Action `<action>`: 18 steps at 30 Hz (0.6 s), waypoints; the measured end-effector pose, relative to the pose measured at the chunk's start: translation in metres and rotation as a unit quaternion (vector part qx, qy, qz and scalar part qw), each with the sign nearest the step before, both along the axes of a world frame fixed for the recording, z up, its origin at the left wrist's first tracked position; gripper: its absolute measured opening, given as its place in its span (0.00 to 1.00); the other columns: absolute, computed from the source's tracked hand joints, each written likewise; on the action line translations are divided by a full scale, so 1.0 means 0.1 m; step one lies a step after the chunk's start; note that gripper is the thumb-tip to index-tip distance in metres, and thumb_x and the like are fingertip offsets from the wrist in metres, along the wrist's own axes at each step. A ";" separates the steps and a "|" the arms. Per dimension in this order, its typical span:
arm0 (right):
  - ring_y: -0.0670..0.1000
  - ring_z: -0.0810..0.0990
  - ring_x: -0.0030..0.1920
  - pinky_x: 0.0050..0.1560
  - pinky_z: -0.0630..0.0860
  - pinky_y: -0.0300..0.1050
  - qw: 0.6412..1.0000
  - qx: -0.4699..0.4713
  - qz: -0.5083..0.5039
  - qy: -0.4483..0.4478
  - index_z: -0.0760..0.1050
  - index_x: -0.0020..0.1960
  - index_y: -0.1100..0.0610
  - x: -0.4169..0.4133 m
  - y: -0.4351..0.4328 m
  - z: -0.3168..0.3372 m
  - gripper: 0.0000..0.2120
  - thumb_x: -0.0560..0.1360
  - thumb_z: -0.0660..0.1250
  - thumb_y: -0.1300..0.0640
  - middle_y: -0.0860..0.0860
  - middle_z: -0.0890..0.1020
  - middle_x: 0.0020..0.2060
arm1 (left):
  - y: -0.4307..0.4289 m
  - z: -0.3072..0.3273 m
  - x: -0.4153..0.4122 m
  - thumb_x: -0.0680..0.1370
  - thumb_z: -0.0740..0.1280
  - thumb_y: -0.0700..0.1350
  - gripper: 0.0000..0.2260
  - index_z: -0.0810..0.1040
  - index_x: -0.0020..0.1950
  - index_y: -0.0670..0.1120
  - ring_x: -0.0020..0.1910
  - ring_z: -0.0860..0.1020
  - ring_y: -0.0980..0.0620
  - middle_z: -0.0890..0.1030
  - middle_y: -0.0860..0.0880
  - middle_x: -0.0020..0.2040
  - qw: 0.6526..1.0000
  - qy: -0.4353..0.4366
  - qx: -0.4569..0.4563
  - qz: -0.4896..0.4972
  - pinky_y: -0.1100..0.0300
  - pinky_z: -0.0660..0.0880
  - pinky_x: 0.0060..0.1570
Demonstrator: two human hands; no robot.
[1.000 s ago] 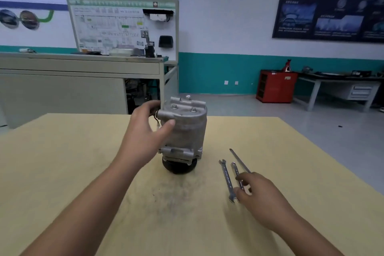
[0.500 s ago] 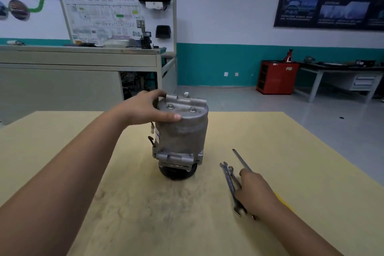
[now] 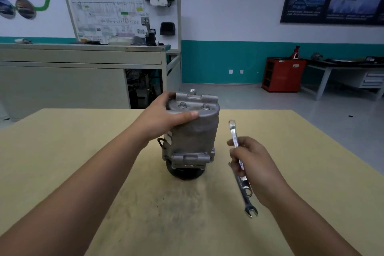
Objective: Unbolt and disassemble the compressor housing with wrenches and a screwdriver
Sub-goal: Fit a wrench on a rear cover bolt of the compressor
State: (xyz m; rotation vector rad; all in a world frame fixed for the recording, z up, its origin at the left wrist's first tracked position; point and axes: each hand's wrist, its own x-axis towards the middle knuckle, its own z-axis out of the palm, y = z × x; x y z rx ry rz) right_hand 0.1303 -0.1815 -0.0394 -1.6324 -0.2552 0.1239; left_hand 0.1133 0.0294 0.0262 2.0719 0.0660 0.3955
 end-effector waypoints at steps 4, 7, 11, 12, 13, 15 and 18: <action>0.39 0.69 0.27 0.31 0.65 0.36 0.996 0.058 0.002 -0.066 0.72 0.55 0.48 -0.05 0.20 0.13 0.08 0.76 0.65 0.55 0.40 0.71 0.28 | -0.31 -0.06 0.02 0.68 0.66 0.69 0.38 0.61 0.72 0.53 0.69 0.64 0.42 0.63 0.46 0.71 0.982 0.025 0.124 0.139 0.46 0.68 0.65; 0.37 0.72 0.23 0.24 0.66 0.30 0.992 0.094 0.028 -0.078 0.72 0.46 0.47 -0.04 0.30 0.23 0.03 0.78 0.64 0.54 0.38 0.73 0.23 | -0.39 -0.06 -0.04 0.72 0.53 0.70 0.35 0.56 0.74 0.55 0.73 0.54 0.42 0.58 0.44 0.74 0.966 0.040 0.173 0.185 0.43 0.58 0.67; 0.36 0.72 0.22 0.21 0.65 0.27 0.991 0.078 0.073 -0.078 0.73 0.43 0.47 0.05 0.33 0.29 0.05 0.78 0.63 0.52 0.36 0.73 0.21 | 0.00 -0.06 -0.11 0.77 0.51 0.64 0.25 0.65 0.69 0.53 0.66 0.65 0.42 0.75 0.55 0.49 0.962 -0.098 0.109 0.232 0.46 0.65 0.57; 0.35 0.72 0.22 0.21 0.65 0.27 0.992 0.057 0.080 -0.076 0.74 0.46 0.48 0.07 0.33 0.31 0.03 0.77 0.63 0.50 0.35 0.73 0.22 | 0.10 -0.08 -0.06 0.79 0.54 0.60 0.20 0.69 0.66 0.51 0.63 0.69 0.42 0.76 0.57 0.45 0.961 -0.132 0.058 0.237 0.47 0.68 0.56; 0.35 0.72 0.22 0.21 0.64 0.26 0.993 0.044 0.085 -0.069 0.75 0.50 0.48 0.10 0.34 0.33 0.06 0.77 0.63 0.47 0.34 0.73 0.22 | 0.17 -0.11 0.01 0.80 0.57 0.56 0.17 0.71 0.64 0.50 0.61 0.71 0.43 0.77 0.56 0.46 0.959 -0.145 0.023 0.241 0.48 0.70 0.57; 0.35 0.71 0.21 0.21 0.64 0.26 0.994 0.042 0.089 -0.046 0.75 0.51 0.49 0.14 0.37 0.36 0.10 0.75 0.63 0.44 0.35 0.73 0.21 | 0.21 -0.16 0.17 0.79 0.60 0.53 0.16 0.71 0.65 0.48 0.60 0.72 0.47 0.77 0.50 0.57 0.970 -0.096 -0.060 0.214 0.50 0.70 0.60; 0.36 0.70 0.19 0.19 0.62 0.26 0.995 0.059 0.086 -0.007 0.72 0.44 0.48 0.18 0.41 0.44 0.12 0.71 0.63 0.40 0.37 0.72 0.19 | 0.18 -0.22 0.27 0.77 0.62 0.57 0.19 0.75 0.63 0.48 0.57 0.76 0.46 0.78 0.45 0.61 0.948 0.049 -0.297 0.104 0.49 0.71 0.62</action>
